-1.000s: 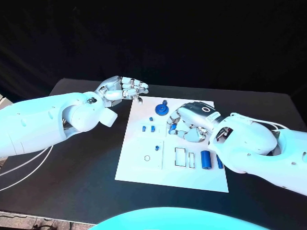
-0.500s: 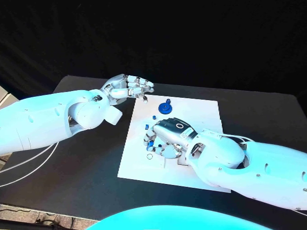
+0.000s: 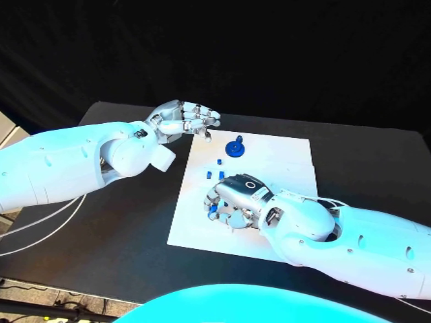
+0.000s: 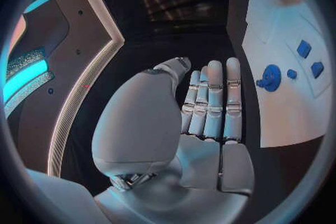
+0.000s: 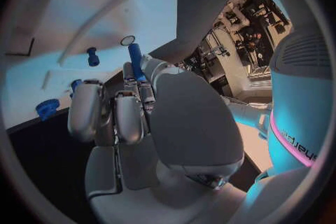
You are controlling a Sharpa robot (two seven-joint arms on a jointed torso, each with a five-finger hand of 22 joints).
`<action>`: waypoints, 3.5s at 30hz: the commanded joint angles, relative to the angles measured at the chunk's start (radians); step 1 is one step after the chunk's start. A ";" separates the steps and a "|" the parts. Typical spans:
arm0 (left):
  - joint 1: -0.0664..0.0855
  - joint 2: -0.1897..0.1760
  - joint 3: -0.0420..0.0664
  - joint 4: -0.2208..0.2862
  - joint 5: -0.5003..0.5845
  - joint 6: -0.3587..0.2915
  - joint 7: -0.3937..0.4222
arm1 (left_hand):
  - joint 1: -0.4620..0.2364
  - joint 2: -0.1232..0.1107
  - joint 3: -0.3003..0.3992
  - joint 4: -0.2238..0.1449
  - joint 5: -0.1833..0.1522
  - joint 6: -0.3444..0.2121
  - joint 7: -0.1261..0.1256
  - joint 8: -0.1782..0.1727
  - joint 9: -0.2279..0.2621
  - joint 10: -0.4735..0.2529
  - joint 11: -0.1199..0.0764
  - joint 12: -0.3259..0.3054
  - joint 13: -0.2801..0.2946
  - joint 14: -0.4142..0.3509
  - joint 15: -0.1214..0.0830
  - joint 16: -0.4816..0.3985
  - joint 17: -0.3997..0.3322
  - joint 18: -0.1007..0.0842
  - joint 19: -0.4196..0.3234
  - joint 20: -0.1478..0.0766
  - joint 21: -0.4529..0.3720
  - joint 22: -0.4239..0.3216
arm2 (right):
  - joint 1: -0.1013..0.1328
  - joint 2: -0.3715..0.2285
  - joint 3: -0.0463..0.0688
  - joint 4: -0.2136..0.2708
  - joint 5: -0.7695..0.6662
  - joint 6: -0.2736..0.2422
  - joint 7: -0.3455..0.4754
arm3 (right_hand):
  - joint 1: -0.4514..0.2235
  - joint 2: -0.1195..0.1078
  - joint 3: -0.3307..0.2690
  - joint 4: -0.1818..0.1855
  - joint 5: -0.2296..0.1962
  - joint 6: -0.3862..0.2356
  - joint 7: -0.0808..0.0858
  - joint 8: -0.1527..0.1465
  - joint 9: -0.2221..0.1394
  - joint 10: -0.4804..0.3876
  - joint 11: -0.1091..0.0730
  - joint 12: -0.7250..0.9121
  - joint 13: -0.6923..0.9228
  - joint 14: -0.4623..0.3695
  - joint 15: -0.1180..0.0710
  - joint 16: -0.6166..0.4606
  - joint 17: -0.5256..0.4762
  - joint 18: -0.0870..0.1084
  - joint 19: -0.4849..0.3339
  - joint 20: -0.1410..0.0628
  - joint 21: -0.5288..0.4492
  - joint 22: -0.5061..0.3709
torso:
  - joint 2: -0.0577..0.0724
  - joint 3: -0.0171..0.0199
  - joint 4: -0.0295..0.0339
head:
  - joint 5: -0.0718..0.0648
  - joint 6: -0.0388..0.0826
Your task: Assemble the parts on the task board
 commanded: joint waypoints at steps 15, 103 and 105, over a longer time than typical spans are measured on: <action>0.000 0.001 0.001 0.003 0.005 0.018 0.003 | 0.004 0.003 0.000 -0.004 -0.003 0.003 0.005 -0.005 -0.002 -0.003 0.001 -0.004 -0.001 -0.006 -0.001 0.006 0.002 0.010 -0.009 -0.001 0.005 0.001 | -0.007 0.009 -0.003 -0.021 -0.054 0.054 -0.014 | 0.010 0.002 0.066 -0.070 0.004 -0.002 0.007 0.005 0.002 0.072 -0.062 0.002 0.047 0.016 -0.005 0.002 0.000 -0.014 0.002 -0.005 -0.003 0.128 | 0.000 -0.0005 0.0004 | 0.007 -0.007; -0.024 0.000 0.000 -0.008 0.009 0.024 0.008 | 0.003 0.003 -0.002 -0.004 -0.003 0.003 0.006 -0.007 -0.002 -0.003 0.002 -0.008 -0.002 -0.008 0.000 0.006 0.004 0.010 -0.012 0.000 0.007 0.006 | 0.052 -0.548 -0.025 0.223 0.422 -0.041 -0.264 | -0.256 0.124 -0.664 0.080 0.109 -0.115 -0.023 0.119 0.043 0.267 -0.094 1.209 1.287 0.070 -0.027 0.150 0.282 -0.052 0.069 -0.023 0.211 0.221 | -0.037 -0.0073 -0.0330 | -0.188 0.029; -0.024 -0.001 0.000 -0.008 0.009 0.025 0.008 | 0.003 0.003 -0.002 -0.004 -0.003 0.003 0.006 -0.007 -0.002 -0.003 0.002 -0.008 -0.002 -0.008 0.000 0.006 0.004 0.010 -0.012 0.000 0.007 0.006 | 0.044 -0.536 -0.026 0.219 0.409 -0.043 -0.278 | -0.256 0.123 -0.664 0.080 0.109 -0.115 -0.023 0.119 0.043 0.268 -0.094 1.210 1.288 0.070 -0.027 0.151 0.284 -0.052 0.070 -0.023 0.215 0.221 | -0.036 -0.0081 -0.0321 | -0.186 0.027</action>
